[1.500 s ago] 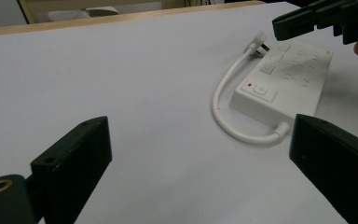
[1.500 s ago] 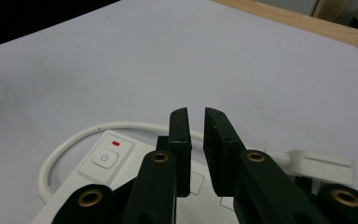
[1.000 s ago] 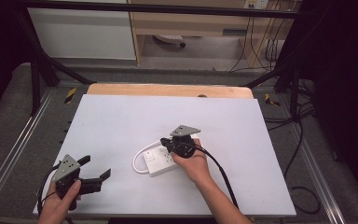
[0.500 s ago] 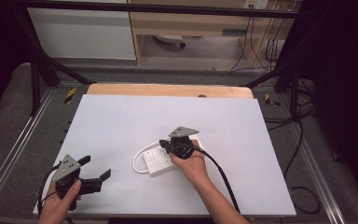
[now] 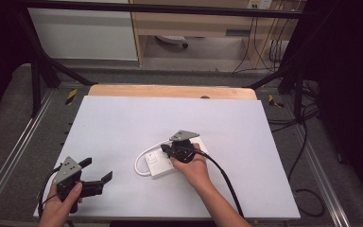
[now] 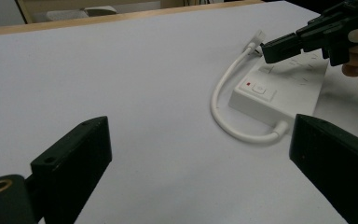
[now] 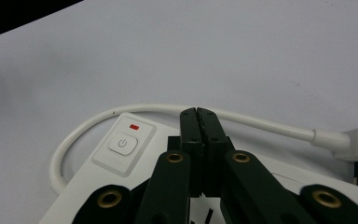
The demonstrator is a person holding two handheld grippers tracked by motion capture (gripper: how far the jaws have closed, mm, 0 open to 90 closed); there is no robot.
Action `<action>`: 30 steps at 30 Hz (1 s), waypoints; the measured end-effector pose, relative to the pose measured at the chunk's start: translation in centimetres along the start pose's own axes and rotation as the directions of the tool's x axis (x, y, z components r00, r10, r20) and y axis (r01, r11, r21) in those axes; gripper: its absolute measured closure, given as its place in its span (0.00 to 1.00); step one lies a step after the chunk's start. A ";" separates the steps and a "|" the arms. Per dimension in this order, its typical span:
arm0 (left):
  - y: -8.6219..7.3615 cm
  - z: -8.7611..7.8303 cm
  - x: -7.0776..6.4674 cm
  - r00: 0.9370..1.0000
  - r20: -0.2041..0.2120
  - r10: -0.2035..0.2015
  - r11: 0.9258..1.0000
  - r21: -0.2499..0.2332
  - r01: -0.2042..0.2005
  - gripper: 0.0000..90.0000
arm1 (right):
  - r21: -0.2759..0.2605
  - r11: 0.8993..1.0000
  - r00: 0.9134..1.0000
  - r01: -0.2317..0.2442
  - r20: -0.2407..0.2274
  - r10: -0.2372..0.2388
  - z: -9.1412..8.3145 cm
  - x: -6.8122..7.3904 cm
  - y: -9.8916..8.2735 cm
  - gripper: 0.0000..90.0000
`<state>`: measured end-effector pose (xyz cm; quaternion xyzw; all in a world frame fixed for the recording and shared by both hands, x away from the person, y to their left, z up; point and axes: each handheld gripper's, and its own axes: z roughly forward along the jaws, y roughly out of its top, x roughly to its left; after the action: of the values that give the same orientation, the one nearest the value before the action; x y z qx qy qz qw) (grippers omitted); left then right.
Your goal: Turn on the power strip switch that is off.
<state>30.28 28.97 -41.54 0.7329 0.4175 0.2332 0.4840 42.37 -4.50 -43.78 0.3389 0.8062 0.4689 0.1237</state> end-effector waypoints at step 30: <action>0.0 0.0 0.0 1.000 0.000 0.001 1.000 0.000 -0.001 0.06 | 0.003 1.000 1.000 -0.019 0.004 0.019 0.4 0.1 -0.6 1.00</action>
<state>30.30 28.98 -41.54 0.7331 0.4172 0.2332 0.4838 42.23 -4.34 -44.51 0.3477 0.8034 0.4683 0.1202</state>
